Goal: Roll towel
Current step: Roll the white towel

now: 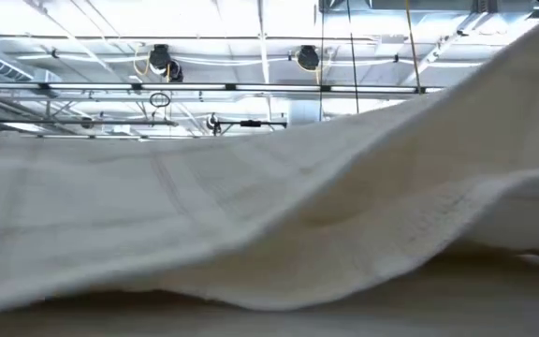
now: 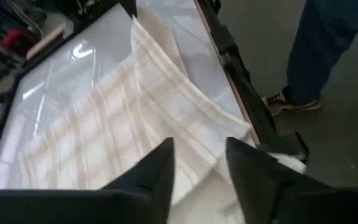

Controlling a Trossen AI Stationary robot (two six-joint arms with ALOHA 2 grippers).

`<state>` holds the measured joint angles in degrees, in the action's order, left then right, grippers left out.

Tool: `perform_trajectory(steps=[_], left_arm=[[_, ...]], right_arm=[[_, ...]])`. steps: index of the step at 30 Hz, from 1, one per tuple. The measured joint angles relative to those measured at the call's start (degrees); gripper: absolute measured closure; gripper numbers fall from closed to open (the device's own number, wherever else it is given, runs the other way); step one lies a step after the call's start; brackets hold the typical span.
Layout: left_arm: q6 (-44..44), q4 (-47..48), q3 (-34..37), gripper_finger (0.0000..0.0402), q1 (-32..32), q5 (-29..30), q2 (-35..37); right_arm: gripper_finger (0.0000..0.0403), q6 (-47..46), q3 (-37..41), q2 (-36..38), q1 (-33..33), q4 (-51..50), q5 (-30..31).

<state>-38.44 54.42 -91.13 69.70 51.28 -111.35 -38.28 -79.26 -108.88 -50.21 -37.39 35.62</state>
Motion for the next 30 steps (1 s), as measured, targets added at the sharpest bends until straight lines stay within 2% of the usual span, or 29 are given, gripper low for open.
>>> perform_trajectory(steps=[3, 5, 7, 11, 15, 21, 22, 24, 25, 26, 28, 30], left_arm=[[-3.2, 2.4, 0.0, 0.0200, 0.8, 0.1, 0.0], [-4.7, 2.2, 0.1, 0.0182, 0.9, 2.3, 0.0], [-6.1, 0.0, 1.4, 0.0175, -0.1, 4.5, 0.0], [-6.3, -2.3, 6.5, 0.0178, -3.2, 2.0, -1.3], [-11.1, -0.1, 12.4, 0.0214, -5.2, 1.3, -1.9], [-19.0, 4.6, 18.4, 0.0296, -6.5, 1.5, -1.9], [-20.1, 5.2, 19.2, 0.0308, -6.5, 1.7, -1.8], [-23.0, 6.2, 21.1, 0.0330, -6.8, 2.1, -1.2], [-24.5, 6.9, 22.1, 0.0341, -7.2, 2.4, -1.0], [-26.1, 7.7, 23.2, 0.0351, -7.7, 2.4, -0.8], [-29.5, 8.3, 25.6, 0.0370, -8.6, 2.4, -0.1], [-32.2, 7.9, 27.8, 0.0387, -9.1, 2.6, 1.0]], right_arm=[[0.0401, 0.0, 0.0, 0.0, 0.0, 0.8, -0.4], [0.0401, 0.0, 0.0, 0.0, 0.3, 1.3, -1.2], [0.0401, -0.2, 0.0, 0.0, 0.6, 1.9, -1.3], [0.0397, 0.0, 0.0, 0.0, 1.3, 3.9, -1.5], [0.0370, -1.3, 0.0, 1.4, 1.9, 4.9, -5.3], [0.0297, -1.9, -1.7, 7.0, 2.5, 3.3, -13.2], [0.0286, 0.2, -1.7, 7.5, 2.8, 2.6, -12.3], [0.0271, 4.8, -1.7, 8.2, 3.8, 0.2, -4.8], [0.0267, 6.2, -1.6, 8.3, 5.1, -1.1, -1.5], [0.0266, 7.7, -1.1, 8.3, 7.1, -1.7, -0.8], [0.0269, 11.8, 1.6, 8.2, 12.0, 0.5, -4.1], [0.0278, 17.2, 6.1, 8.0, 17.1, 8.8, -9.2]])
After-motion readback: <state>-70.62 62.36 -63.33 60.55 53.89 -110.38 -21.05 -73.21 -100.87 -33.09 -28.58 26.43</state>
